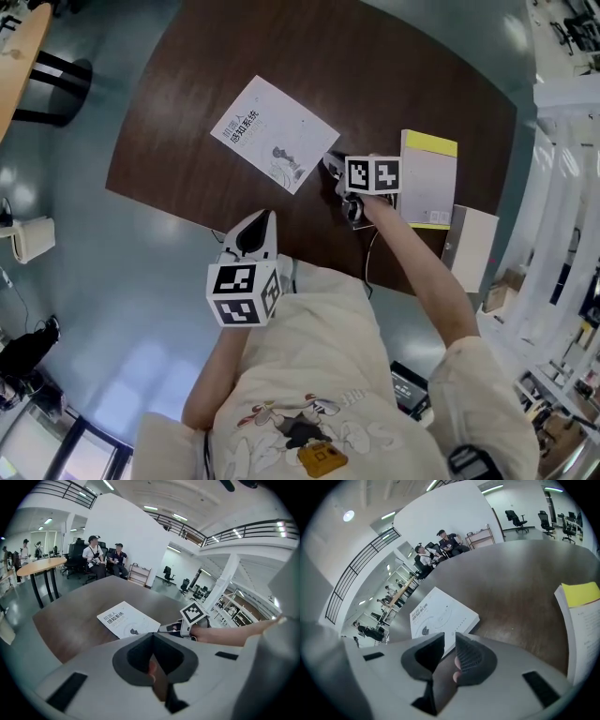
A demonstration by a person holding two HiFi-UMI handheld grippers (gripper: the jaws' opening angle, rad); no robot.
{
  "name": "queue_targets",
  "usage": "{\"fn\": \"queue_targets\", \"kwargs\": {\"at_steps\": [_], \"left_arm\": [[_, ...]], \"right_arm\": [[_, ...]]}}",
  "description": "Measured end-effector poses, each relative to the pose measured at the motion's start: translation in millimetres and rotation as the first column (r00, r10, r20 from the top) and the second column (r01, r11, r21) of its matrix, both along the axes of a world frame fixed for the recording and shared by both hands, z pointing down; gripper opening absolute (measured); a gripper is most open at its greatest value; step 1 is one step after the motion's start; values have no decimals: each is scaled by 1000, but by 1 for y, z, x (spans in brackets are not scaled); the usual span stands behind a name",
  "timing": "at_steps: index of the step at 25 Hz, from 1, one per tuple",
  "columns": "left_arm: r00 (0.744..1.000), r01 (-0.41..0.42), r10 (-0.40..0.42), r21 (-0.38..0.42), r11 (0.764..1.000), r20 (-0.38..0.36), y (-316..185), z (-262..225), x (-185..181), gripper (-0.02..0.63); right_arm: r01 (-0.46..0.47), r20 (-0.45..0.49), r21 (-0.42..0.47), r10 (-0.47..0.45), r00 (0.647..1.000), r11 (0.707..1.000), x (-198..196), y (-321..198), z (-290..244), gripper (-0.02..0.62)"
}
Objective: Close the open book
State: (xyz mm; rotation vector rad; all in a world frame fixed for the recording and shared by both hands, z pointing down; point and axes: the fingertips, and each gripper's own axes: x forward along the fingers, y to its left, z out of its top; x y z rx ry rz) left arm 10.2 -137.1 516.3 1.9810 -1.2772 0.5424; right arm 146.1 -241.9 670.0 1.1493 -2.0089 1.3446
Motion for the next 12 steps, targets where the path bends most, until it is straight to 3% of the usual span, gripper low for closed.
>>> {"fn": "queue_targets", "kwargs": {"at_steps": [12], "left_arm": [[999, -22, 24, 63, 998, -39, 14, -31, -17, 6]], "right_arm": [[-45, -28, 205, 52, 998, 978, -19, 46, -95, 25]]}}
